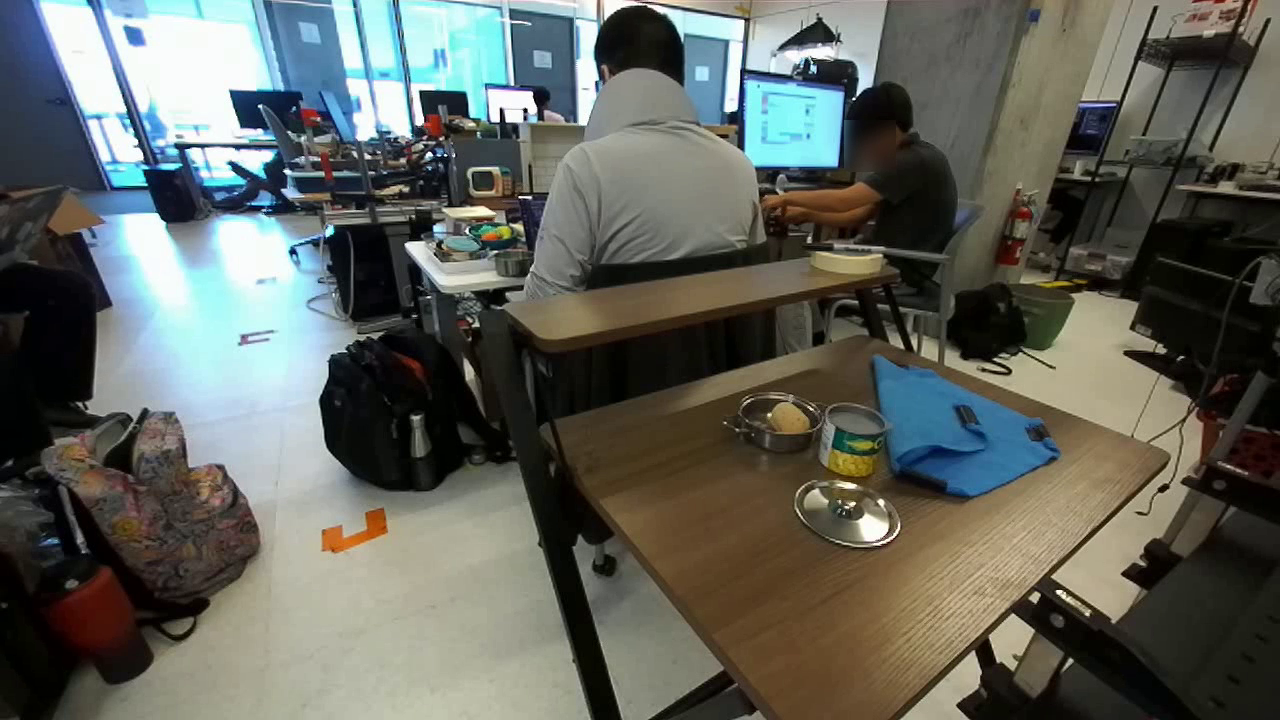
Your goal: Move the can to the left of the silver pot
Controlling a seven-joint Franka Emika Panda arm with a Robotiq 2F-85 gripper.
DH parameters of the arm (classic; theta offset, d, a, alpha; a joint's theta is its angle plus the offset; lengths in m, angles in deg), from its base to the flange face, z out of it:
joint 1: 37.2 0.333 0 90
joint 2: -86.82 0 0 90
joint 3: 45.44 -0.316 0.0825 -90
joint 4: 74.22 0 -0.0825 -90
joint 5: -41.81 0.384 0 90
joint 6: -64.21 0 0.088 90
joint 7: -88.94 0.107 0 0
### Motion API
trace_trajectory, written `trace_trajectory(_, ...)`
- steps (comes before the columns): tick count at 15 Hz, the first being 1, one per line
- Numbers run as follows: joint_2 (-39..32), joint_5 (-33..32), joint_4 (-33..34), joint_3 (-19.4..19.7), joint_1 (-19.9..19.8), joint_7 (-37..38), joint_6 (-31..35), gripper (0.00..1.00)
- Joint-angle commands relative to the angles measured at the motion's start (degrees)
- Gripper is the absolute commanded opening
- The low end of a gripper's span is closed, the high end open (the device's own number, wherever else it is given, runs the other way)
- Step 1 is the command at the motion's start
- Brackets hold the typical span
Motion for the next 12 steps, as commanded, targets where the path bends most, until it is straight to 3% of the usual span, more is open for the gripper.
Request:
trace_trajectory(1, -2.30, 1.78, -0.10, 0.18, 1.03, -1.66, 3.11, 1.00)
trace_trajectory(8, -15.90, 14.02, 1.74, -1.33, 3.41, -2.79, 14.93, 1.00)
trace_trajectory(12, -23.79, 16.84, 1.33, -3.39, 3.02, -1.62, 27.00, 1.00)
